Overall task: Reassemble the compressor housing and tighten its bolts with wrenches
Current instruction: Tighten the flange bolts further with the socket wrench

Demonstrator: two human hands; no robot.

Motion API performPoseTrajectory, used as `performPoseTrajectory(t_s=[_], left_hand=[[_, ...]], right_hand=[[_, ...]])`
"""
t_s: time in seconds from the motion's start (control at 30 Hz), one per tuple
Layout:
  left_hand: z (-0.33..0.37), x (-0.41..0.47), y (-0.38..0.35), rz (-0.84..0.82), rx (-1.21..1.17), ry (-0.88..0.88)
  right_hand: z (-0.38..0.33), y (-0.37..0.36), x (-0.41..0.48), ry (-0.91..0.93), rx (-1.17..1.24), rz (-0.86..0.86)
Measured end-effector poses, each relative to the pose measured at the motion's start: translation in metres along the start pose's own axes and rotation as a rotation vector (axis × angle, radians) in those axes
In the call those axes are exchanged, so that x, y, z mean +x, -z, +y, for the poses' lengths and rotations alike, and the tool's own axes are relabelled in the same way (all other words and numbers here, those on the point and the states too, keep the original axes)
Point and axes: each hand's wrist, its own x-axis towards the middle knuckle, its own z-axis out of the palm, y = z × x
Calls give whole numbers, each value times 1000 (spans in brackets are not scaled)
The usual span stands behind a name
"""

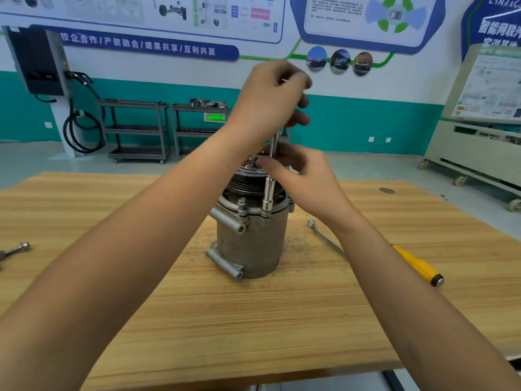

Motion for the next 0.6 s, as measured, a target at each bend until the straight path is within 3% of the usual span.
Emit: performPoseTrajectory(t_s=[0.13, 0.23, 0.3, 0.37, 0.43, 0.5, 0.6], left_hand=[[-9, 8, 5, 4, -608, 258], [-11, 8, 1, 138, -529, 210], [-9, 2, -5, 217, -384, 114], [-9, 2, -7, 228, -401, 109], [-7, 8, -2, 102, -644, 293], [-5, 16, 6, -178, -828, 513], [-4, 21, 12, -363, -694, 596]], right_hand=[[7, 6, 0, -20, 54, -1], [10, 8, 1, -13, 33, 115], [10, 7, 1, 6, 17, 133], [8, 7, -1, 14, 40, 121], [7, 8, -2, 38, 54, 93], [6, 6, -3, 61, 36, 34], [5, 1, -3, 61, 102, -35]])
